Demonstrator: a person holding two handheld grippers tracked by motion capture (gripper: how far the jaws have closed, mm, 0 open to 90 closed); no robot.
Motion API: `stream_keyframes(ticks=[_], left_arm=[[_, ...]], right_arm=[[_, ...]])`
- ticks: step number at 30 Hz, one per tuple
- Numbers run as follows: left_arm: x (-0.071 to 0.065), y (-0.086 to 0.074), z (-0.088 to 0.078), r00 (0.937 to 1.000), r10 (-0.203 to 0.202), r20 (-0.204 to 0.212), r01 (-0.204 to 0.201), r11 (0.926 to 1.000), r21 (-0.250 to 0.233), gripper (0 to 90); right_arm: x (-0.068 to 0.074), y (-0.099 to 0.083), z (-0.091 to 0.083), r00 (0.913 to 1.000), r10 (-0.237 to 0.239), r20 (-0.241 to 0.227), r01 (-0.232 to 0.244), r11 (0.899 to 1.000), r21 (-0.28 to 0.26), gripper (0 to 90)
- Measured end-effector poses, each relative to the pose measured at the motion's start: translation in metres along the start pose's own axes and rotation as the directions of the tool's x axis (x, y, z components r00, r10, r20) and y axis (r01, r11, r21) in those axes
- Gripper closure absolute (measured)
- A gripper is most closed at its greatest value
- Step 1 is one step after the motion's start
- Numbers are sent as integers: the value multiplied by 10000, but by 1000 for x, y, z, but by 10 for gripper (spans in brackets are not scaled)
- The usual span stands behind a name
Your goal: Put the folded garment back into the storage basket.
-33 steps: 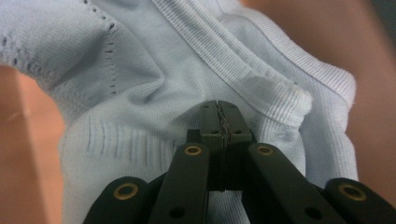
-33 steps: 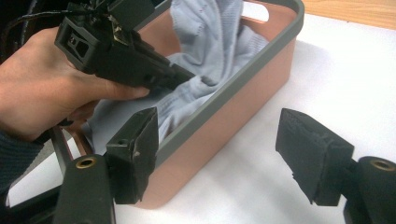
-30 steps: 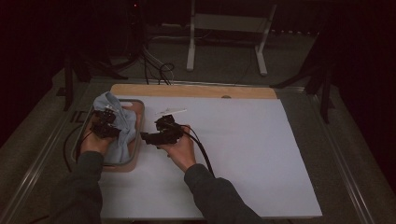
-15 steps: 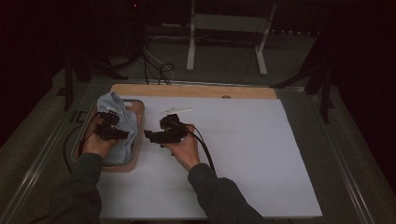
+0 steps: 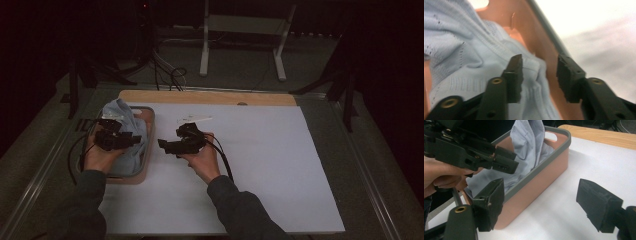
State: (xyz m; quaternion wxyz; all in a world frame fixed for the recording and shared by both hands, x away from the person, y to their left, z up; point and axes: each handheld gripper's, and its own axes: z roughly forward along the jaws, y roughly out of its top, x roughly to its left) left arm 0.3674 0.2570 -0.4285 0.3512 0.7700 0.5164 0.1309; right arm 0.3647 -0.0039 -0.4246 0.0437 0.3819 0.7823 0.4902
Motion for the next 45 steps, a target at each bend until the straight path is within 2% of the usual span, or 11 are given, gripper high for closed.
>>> stream_keyframes(ticks=[2,6,10,14,18,23,29,32,34,37,45], left_arm=[[-4,-1,-2,9999,-109,115,112,9996,-252,394],[-15,-3,-8,9999,12,146,-3,9979,-647,234],[-29,-6,-16,9996,149,254,-120,9934,-1137,142],[-37,-11,-22,9979,178,619,-84,9886,-1501,11],[-44,-16,-25,9987,215,455,-132,9842,-1767,4],[-52,-26,-28,9991,417,-40,-417,9803,-1929,4],[-54,-39,-31,9997,185,139,-149,9745,-2240,4],[-53,-43,-31,9998,194,87,-171,9763,-2159,4],[-53,-45,-33,9998,86,157,-49,9740,-2265,4],[-54,-49,-34,9998,169,87,-145,9732,-2296,4],[-55,-58,-38,9998,157,134,-116,9650,-2620,4]], right_arm=[[0,-1,-3,10000,-38,-28,38,10000,-22,200],[-2,-4,-9,9999,-145,-57,144,9998,-151,176],[-4,-8,-16,9998,-211,-37,210,9996,-185,159],[-6,-12,-24,9993,-381,69,382,9989,-270,155],[-8,-18,-33,9988,-485,118,489,9981,-377,150],[-12,-25,-44,9981,-580,229,593,9966,-569,146],[-19,-34,-52,9981,-518,320,536,9970,-564,145],[-21,-36,-57,9981,-508,347,523,9976,-445,146],[-23,-38,-61,9977,-541,398,562,9970,-534,145],[-26,-41,-68,9974,-541,475,572,9962,-655,144],[-32,-46,-91,9951,-599,784,673,9932,-954,144]])
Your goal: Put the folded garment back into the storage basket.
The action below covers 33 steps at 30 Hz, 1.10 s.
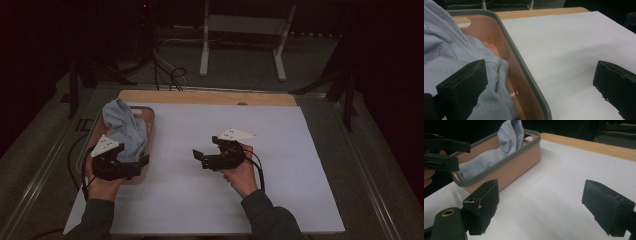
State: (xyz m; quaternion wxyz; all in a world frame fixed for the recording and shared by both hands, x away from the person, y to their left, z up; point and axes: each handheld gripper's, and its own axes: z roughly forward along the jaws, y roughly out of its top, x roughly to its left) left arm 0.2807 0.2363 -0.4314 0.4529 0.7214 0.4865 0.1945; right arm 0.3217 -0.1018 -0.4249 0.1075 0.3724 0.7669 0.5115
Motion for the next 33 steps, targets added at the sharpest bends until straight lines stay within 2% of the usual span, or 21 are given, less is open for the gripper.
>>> stream_keyframes(ticks=[7,15,23,27,33], left_arm=[[-4,-8,-4,9998,155,90,-155,9999,-33,4],[-7,-12,-7,9997,228,64,-227,9996,-179,4],[-6,-15,-10,9998,177,90,-175,9995,-253,4],[-5,-17,-11,9998,57,175,-51,9995,-320,4],[-5,-20,-13,9999,40,145,-36,9994,-336,4]], right_arm=[[-12,-9,-24,9993,-118,362,123,9998,-152,142],[-33,-28,-52,9953,176,951,-158,9997,-191,139],[-53,-46,-87,9884,402,1467,-312,9975,-633,138],[-59,-55,-102,9835,288,1785,-183,9980,-606,136],[-69,-69,-122,9772,497,2063,-337,9962,-802,135]])
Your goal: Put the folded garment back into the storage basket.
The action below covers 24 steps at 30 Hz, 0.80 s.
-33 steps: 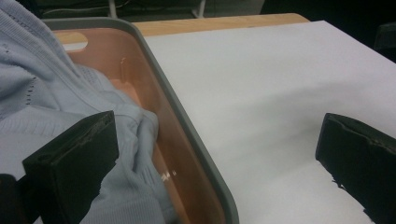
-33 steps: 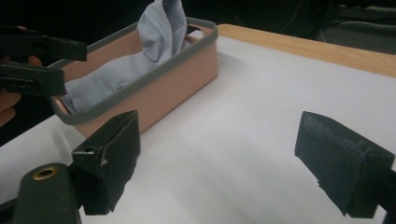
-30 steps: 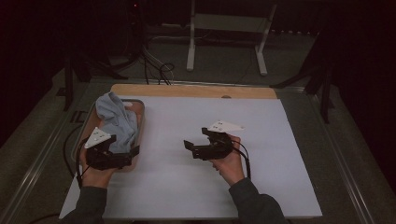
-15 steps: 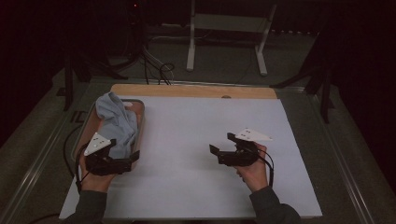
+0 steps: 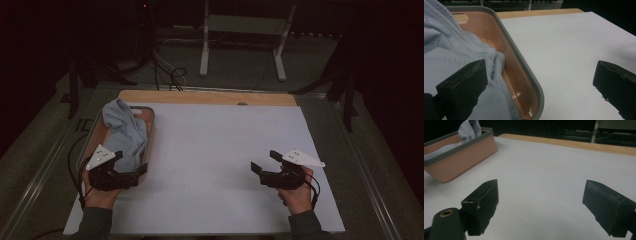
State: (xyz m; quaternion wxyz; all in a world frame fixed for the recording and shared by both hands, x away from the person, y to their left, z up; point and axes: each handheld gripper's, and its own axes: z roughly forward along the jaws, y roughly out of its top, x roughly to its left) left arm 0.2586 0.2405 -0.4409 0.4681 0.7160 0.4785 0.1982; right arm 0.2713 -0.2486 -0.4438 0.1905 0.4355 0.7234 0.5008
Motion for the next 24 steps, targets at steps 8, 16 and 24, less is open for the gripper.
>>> stream_keyframes(ticks=[8,16,24], left_arm=[[0,-1,1,10000,-8,74,9,9999,-137,4],[2,-1,-2,10000,-82,43,84,9994,-322,4],[1,-2,0,10000,-60,27,61,9992,-400,4]], right_arm=[[-15,-18,-12,9996,135,264,-132,9999,-101,138],[-21,-27,-18,9992,144,365,-133,9995,-284,139],[-23,-32,-25,9990,180,404,-163,9989,-431,139]])
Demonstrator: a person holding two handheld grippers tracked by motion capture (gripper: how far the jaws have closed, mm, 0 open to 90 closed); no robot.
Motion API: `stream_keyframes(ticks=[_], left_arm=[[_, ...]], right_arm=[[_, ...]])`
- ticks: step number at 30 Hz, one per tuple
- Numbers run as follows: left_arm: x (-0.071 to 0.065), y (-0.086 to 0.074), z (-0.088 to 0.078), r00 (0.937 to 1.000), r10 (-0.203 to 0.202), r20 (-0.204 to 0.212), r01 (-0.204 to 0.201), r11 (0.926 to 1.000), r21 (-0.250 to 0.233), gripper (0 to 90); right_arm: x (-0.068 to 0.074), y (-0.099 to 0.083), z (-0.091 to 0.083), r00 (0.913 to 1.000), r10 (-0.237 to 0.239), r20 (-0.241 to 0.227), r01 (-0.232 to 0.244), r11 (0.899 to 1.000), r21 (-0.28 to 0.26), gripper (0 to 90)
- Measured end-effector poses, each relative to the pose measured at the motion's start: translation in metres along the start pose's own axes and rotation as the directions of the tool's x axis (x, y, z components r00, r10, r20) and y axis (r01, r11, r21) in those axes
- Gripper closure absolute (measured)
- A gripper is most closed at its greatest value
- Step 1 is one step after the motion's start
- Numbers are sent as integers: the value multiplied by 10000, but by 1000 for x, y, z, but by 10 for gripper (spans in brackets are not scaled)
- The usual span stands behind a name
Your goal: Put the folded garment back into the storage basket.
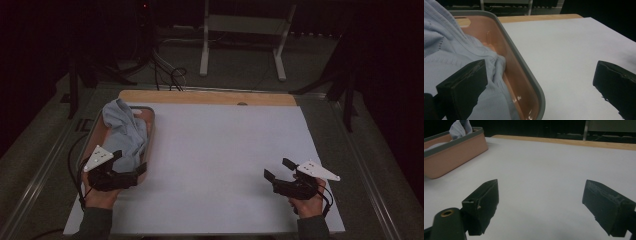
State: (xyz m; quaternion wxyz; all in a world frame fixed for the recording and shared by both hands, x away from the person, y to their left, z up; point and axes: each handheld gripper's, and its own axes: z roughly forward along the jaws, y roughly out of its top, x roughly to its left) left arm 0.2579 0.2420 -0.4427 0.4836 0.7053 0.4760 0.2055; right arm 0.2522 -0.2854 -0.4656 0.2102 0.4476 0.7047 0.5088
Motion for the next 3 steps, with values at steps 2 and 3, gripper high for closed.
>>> stream_keyframes(ticks=[2,3], left_arm=[[0,1,0,10000,27,-5,-27,10000,-7,4],[0,1,0,10000,27,-5,-27,10000,-7,4]], right_arm=[[0,-1,0,10000,-8,-4,8,10000,12,139],[0,-1,0,10000,-8,-4,8,10000,12,139]])
